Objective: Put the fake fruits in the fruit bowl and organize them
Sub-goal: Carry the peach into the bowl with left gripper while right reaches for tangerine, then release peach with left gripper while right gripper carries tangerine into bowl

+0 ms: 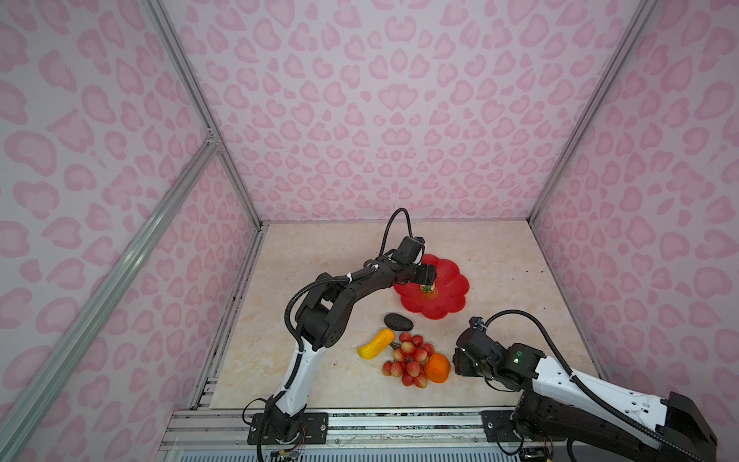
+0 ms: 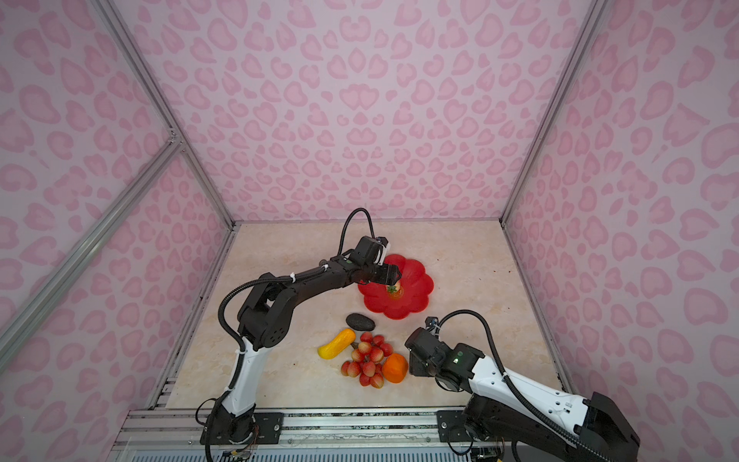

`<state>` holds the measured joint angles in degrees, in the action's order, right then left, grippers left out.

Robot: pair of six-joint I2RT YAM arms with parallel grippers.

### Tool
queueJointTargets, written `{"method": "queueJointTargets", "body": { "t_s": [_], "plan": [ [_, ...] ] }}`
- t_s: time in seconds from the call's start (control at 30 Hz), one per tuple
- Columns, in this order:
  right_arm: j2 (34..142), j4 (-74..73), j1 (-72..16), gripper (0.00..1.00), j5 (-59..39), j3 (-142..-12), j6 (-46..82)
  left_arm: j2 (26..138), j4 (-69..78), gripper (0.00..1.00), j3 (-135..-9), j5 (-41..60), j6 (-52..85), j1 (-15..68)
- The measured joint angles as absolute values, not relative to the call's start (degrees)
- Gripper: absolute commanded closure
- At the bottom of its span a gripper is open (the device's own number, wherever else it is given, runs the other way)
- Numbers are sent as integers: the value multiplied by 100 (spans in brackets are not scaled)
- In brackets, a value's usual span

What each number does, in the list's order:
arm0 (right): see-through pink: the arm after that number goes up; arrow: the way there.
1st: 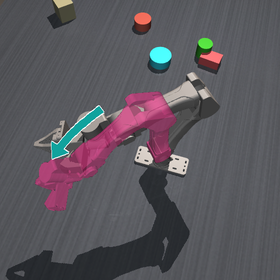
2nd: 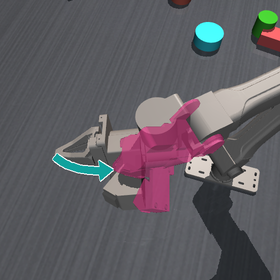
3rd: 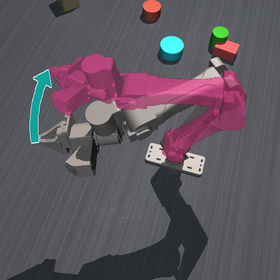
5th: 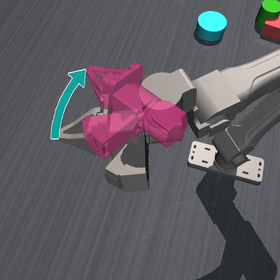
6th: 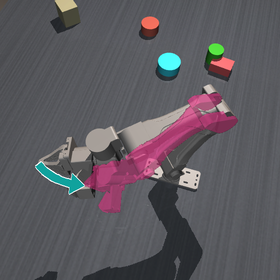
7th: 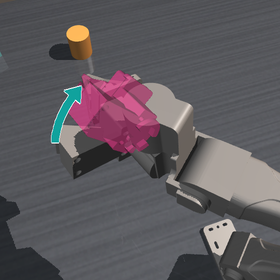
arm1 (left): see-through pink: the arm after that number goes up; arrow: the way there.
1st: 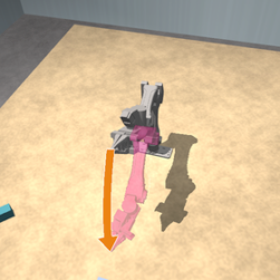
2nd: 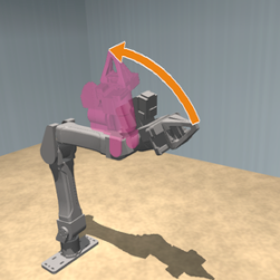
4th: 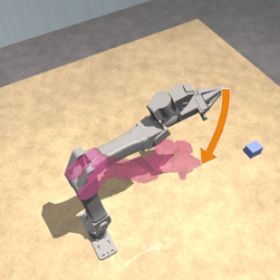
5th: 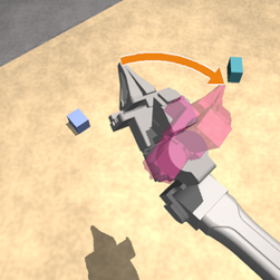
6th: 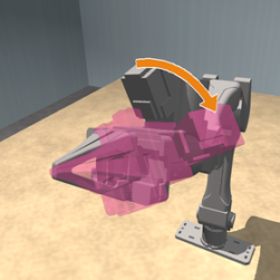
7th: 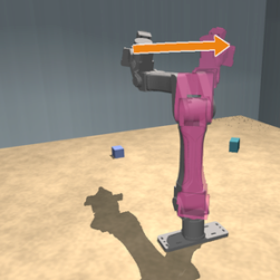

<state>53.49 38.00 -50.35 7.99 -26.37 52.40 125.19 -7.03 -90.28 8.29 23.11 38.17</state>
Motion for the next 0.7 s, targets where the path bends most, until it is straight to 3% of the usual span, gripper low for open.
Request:
{"method": "queueJointTargets", "body": {
  "t_s": [0.23, 0.43, 0.53, 0.7],
  "plan": [
    [5411, 3573, -5061, 67, 886, -2515, 5468, 10355, 148, 10, -6788, -5, 2530, 3527],
    [5360, 3507, -5059, 76, 1072, -2683, 5476, 7019, 766, 10, -6278, -493, 2526, 3487],
    [5334, 3586, -5028, 77, 1273, -2985, 5349, 6718, 1500, 10, -6407, -504, 2484, 3487],
    [5389, 3575, -4689, 78, 1568, -3776, 4871, 6377, 722, 9, -5850, -687, 2381, 3457]
  ]
}}
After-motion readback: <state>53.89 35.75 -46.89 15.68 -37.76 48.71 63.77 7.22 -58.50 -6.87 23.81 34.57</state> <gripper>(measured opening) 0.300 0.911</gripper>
